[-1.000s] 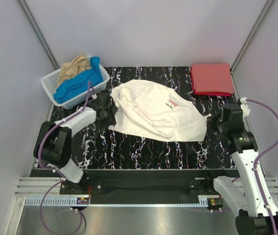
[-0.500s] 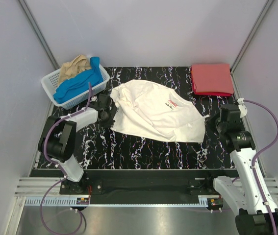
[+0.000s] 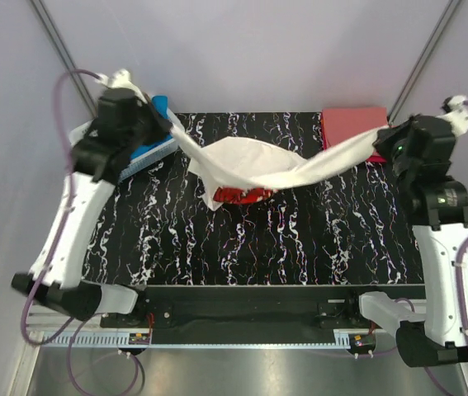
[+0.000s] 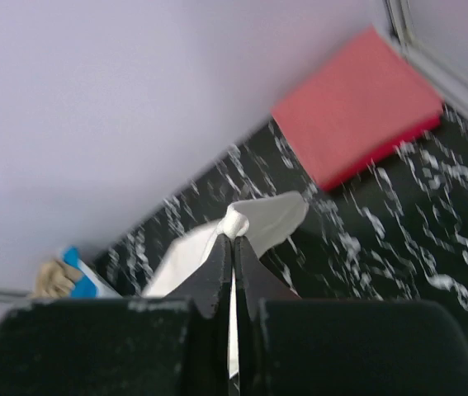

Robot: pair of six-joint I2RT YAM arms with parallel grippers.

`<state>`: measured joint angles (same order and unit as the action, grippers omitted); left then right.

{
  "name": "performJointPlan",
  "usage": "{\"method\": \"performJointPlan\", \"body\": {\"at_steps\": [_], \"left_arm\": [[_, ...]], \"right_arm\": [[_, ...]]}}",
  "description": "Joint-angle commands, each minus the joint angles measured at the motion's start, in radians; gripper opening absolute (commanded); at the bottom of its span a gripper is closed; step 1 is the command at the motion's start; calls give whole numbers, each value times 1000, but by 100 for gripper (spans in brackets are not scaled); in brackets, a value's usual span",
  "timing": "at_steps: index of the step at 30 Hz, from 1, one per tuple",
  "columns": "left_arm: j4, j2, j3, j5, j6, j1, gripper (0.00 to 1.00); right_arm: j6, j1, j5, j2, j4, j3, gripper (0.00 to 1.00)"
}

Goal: Fold and stack the t-shirts
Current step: Flatten the tshirt out

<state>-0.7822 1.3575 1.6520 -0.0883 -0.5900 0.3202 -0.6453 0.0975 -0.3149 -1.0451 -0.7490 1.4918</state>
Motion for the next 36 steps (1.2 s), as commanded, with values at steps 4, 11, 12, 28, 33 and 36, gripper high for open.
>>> {"method": "performJointPlan", "body": {"at_steps": [4,11,12,28,33,36], "left_arm": [[-225,-171,447,34,9,0,0],[-226,-366,491,114,-51,0,0],[-226,-380,500,137,-56,0,0],[-186,-315,344,32,42,2,0],[-157,-178,400,-97,107,-1,0],[-150,-82,454,-105,124,-16,0]], "right_arm": [[122,-1,-113,75,14,324,0],[139,1,-179,336,77,386,0],[136,-1,-171,345,76,407,0],[231,1,8,37,141,485,0],[260,1,25,-134,135,614,0],[257,1,40,-222,132,677,0]]}}
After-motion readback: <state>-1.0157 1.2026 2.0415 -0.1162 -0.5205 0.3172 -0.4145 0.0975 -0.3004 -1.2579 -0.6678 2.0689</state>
